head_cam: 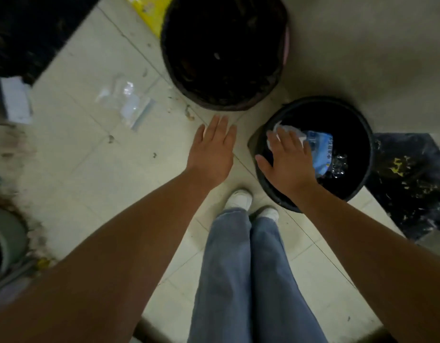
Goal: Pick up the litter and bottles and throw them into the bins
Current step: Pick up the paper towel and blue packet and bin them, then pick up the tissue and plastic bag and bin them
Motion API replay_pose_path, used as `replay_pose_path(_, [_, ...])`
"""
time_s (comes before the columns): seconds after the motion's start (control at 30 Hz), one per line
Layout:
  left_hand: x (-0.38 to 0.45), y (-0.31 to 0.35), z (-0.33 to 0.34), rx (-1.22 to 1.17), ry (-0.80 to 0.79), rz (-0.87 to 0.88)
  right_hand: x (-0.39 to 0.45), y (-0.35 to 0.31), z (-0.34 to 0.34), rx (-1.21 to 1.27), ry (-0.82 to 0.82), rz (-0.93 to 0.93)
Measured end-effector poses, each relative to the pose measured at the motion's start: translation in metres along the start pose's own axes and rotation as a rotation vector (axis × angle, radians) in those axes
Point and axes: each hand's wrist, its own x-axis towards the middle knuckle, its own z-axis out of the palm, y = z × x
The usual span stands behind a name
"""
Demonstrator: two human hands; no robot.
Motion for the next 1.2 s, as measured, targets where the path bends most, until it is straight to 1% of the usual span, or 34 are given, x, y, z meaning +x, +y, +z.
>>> replay_pose_path(0.07, [-0.029,-0.041,-0.02,-0.042,0.042,-0.1,-0.001,-0.05,-0.017,0.004,0.071,-0.079])
replay_pose_path(0.17, [-0.064,-0.114,-0.042,-0.049,0.085,-0.234,0.003,-0.126,-0.032,-0.079,0.058,-0.18])
replay_pose_path(0.23, [-0.078,-0.171,-0.047,-0.03,0.097,-0.292,0.012,-0.176,-0.036,-0.123,0.098,-0.256])
replay_pose_path(0.27, [-0.083,-0.201,-0.046,-0.031,0.098,-0.319,0.018,-0.202,-0.036,-0.141,0.093,-0.272])
replay_pose_path(0.33, [-0.086,-0.263,-0.043,-0.042,0.071,-0.369,0.035,-0.251,-0.034,-0.195,0.064,-0.254])
replay_pose_path(0.43, [-0.08,-0.354,-0.032,-0.048,0.016,-0.395,0.07,-0.314,-0.019,-0.202,0.13,-0.242])
replay_pose_path(0.6, [-0.08,-0.47,-0.01,-0.103,-0.027,-0.397,0.121,-0.405,0.023,-0.23,0.016,-0.084])
replay_pose_path(0.67, [-0.077,-0.506,0.006,-0.143,-0.013,-0.414,0.143,-0.435,0.044,-0.28,-0.025,-0.103])
replay_pose_path(0.77, [-0.07,-0.536,0.027,-0.193,-0.019,-0.43,0.172,-0.461,0.067,-0.353,-0.04,-0.165])
replay_pose_path(0.87, [-0.052,-0.566,0.062,-0.273,-0.022,-0.449,0.213,-0.485,0.094,-0.476,-0.103,-0.188])
replay_pose_path(1.0, [-0.023,-0.594,0.115,-0.312,-0.05,-0.472,0.267,-0.499,0.144,-0.548,-0.222,-0.121])
replay_pose_path(1.1, [0.005,-0.618,0.157,-0.354,-0.061,-0.492,0.305,-0.499,0.189,-0.451,-0.245,-0.006])
replay_pose_path(1.2, [0.028,-0.64,0.199,-0.392,-0.061,-0.544,0.335,-0.496,0.233,-0.197,-0.185,0.183])
